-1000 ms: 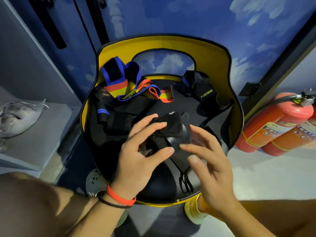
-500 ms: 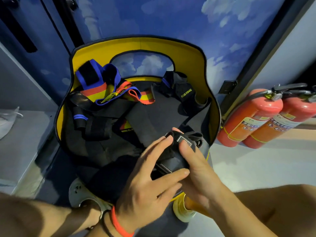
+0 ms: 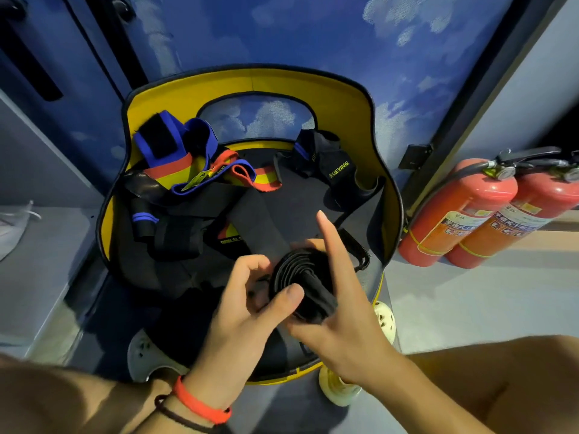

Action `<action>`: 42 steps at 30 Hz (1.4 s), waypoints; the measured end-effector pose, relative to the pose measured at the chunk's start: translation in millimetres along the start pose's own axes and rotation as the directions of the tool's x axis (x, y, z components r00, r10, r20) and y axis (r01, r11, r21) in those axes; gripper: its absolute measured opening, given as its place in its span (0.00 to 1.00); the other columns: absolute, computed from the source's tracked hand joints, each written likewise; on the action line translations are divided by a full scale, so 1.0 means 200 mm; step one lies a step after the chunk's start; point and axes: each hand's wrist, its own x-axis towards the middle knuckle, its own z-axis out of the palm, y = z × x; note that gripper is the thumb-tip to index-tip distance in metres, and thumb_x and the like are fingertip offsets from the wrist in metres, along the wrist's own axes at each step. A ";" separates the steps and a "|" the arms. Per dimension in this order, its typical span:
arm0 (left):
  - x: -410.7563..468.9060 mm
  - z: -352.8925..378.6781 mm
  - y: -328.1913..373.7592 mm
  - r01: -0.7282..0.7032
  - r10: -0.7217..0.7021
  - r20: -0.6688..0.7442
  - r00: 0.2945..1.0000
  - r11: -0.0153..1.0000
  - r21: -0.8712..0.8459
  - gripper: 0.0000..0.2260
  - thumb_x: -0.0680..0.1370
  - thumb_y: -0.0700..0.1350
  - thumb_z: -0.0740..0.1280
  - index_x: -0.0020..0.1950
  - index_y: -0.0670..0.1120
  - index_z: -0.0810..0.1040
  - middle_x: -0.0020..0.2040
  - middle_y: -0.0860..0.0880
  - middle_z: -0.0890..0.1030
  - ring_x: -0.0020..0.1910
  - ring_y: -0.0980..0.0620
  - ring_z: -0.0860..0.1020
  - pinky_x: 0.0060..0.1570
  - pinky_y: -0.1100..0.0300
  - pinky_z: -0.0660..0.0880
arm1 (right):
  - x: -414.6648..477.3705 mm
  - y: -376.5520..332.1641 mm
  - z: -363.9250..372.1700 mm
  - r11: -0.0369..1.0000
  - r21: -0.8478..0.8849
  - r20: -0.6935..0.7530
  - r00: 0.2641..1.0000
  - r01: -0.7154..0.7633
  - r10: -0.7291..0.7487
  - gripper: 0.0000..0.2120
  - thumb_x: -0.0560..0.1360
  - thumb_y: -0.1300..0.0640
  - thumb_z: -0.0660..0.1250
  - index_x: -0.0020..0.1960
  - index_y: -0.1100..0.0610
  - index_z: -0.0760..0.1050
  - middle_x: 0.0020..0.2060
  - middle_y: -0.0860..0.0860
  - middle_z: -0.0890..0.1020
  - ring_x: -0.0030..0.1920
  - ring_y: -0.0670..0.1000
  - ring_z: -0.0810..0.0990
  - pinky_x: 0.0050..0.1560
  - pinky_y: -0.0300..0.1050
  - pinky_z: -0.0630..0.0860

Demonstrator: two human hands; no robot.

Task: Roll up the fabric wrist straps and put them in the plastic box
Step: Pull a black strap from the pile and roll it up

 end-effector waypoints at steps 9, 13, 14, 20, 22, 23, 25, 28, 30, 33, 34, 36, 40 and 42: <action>-0.01 -0.06 0.02 0.242 -0.196 0.173 0.965 0.919 -0.310 0.29 0.66 0.43 0.78 0.64 0.42 0.72 0.58 0.38 0.83 0.56 0.44 0.83 0.49 0.56 0.80 | 0.01 0.03 0.04 0.999 -0.018 0.003 1.000 -0.027 0.027 0.58 0.67 0.60 0.81 0.81 0.40 0.45 0.62 0.36 0.73 0.67 0.47 0.76 0.65 0.39 0.73; -0.02 -0.07 0.03 0.232 -0.187 0.172 0.967 0.926 -0.299 0.28 0.65 0.42 0.79 0.61 0.44 0.73 0.56 0.37 0.83 0.53 0.44 0.84 0.46 0.58 0.80 | 0.01 0.04 0.05 0.997 0.040 -0.007 0.998 -0.064 0.064 0.60 0.65 0.54 0.82 0.82 0.47 0.45 0.69 0.41 0.70 0.68 0.48 0.75 0.65 0.40 0.73; -0.03 -0.07 0.03 0.245 -0.199 0.179 0.963 0.925 -0.291 0.28 0.64 0.43 0.80 0.61 0.43 0.74 0.54 0.37 0.84 0.50 0.45 0.84 0.44 0.59 0.80 | 0.00 0.04 0.05 0.996 0.039 0.006 0.997 -0.076 0.076 0.59 0.64 0.52 0.82 0.82 0.46 0.46 0.70 0.40 0.70 0.69 0.48 0.75 0.66 0.42 0.74; -0.07 -0.12 0.00 0.316 -0.259 0.271 0.927 0.928 -0.196 0.33 0.59 0.55 0.85 0.59 0.46 0.78 0.58 0.39 0.83 0.58 0.43 0.83 0.45 0.57 0.80 | -0.06 0.04 0.03 0.996 -0.054 0.132 0.988 -0.077 0.084 0.59 0.57 0.42 0.84 0.78 0.37 0.51 0.69 0.38 0.74 0.69 0.45 0.76 0.68 0.50 0.74; -0.06 -0.14 0.00 0.323 -0.271 0.284 0.920 0.933 -0.156 0.33 0.60 0.58 0.84 0.60 0.48 0.79 0.60 0.41 0.83 0.61 0.42 0.81 0.49 0.53 0.81 | -0.07 0.04 0.04 0.994 -0.065 0.134 0.986 -0.089 0.097 0.59 0.57 0.44 0.85 0.77 0.34 0.52 0.64 0.35 0.77 0.66 0.44 0.78 0.66 0.48 0.76; -0.06 -0.15 0.00 0.325 -0.275 0.283 0.919 0.934 -0.146 0.33 0.60 0.58 0.83 0.61 0.49 0.79 0.61 0.41 0.83 0.62 0.43 0.81 0.50 0.52 0.81 | -0.07 0.03 0.05 0.993 -0.074 0.126 0.987 -0.091 0.100 0.58 0.58 0.45 0.86 0.76 0.33 0.53 0.62 0.35 0.78 0.64 0.43 0.79 0.65 0.47 0.77; -0.05 -0.15 0.01 0.323 -0.276 0.276 0.921 0.935 -0.142 0.34 0.61 0.60 0.82 0.61 0.47 0.78 0.61 0.41 0.82 0.62 0.43 0.81 0.50 0.52 0.81 | -0.06 0.02 0.06 0.990 -0.120 0.086 0.993 -0.068 0.079 0.52 0.58 0.45 0.86 0.73 0.34 0.59 0.59 0.36 0.81 0.61 0.44 0.81 0.61 0.48 0.79; -0.05 -0.13 0.01 0.336 -0.295 0.217 0.931 0.923 -0.186 0.36 0.63 0.59 0.82 0.64 0.45 0.77 0.62 0.41 0.82 0.62 0.43 0.81 0.52 0.49 0.81 | -0.02 0.01 0.06 0.981 -0.186 0.031 0.997 -0.059 0.066 0.45 0.57 0.43 0.86 0.67 0.36 0.66 0.55 0.37 0.82 0.57 0.43 0.82 0.58 0.50 0.80; -0.06 -0.11 0.00 0.360 -0.322 0.174 0.930 0.895 -0.264 0.33 0.66 0.56 0.79 0.65 0.43 0.75 0.62 0.41 0.82 0.62 0.43 0.81 0.57 0.45 0.80 | 0.00 0.01 0.06 0.978 -0.198 -0.008 0.998 -0.069 0.069 0.43 0.57 0.42 0.86 0.65 0.37 0.67 0.55 0.37 0.82 0.57 0.43 0.82 0.58 0.52 0.79; -0.05 -0.08 -0.02 0.358 -0.324 0.153 0.934 0.862 -0.359 0.29 0.68 0.51 0.76 0.65 0.42 0.73 0.62 0.41 0.82 0.62 0.44 0.81 0.58 0.47 0.79 | 0.01 0.01 0.09 0.968 -0.242 -0.023 0.998 -0.069 0.065 0.44 0.58 0.39 0.82 0.66 0.28 0.61 0.59 0.35 0.78 0.60 0.42 0.80 0.60 0.51 0.79; -0.06 -0.07 -0.01 0.350 -0.320 0.142 0.937 0.861 -0.369 0.29 0.67 0.50 0.77 0.64 0.42 0.74 0.61 0.41 0.82 0.62 0.45 0.81 0.55 0.50 0.80 | 0.01 0.01 0.10 0.966 -0.245 -0.005 0.997 -0.076 0.077 0.47 0.58 0.38 0.81 0.68 0.25 0.57 0.60 0.34 0.77 0.62 0.42 0.79 0.61 0.51 0.78; -0.06 -0.07 -0.02 0.339 -0.316 0.124 0.941 0.871 -0.355 0.29 0.65 0.50 0.78 0.63 0.44 0.75 0.60 0.43 0.83 0.60 0.46 0.82 0.50 0.55 0.80 | 0.00 0.02 0.10 0.973 -0.217 0.047 0.994 -0.083 0.095 0.55 0.59 0.40 0.82 0.74 0.26 0.50 0.62 0.36 0.76 0.66 0.46 0.77 0.65 0.53 0.76; -0.04 -0.10 -0.01 0.311 -0.278 0.154 0.948 0.908 -0.279 0.30 0.64 0.48 0.81 0.62 0.42 0.76 0.58 0.40 0.84 0.58 0.43 0.83 0.46 0.57 0.81 | 0.02 0.04 0.06 0.991 -0.110 0.154 0.984 -0.069 0.086 0.67 0.58 0.49 0.87 0.81 0.38 0.43 0.71 0.42 0.72 0.73 0.52 0.72 0.70 0.58 0.72; -0.02 -0.12 0.00 0.286 -0.248 0.182 0.951 0.932 -0.224 0.33 0.62 0.51 0.83 0.61 0.42 0.76 0.58 0.39 0.83 0.59 0.42 0.82 0.47 0.56 0.81 | 0.03 0.03 0.04 0.991 -0.108 0.173 0.980 -0.080 0.098 0.63 0.59 0.49 0.87 0.80 0.38 0.49 0.69 0.43 0.74 0.71 0.51 0.74 0.69 0.57 0.73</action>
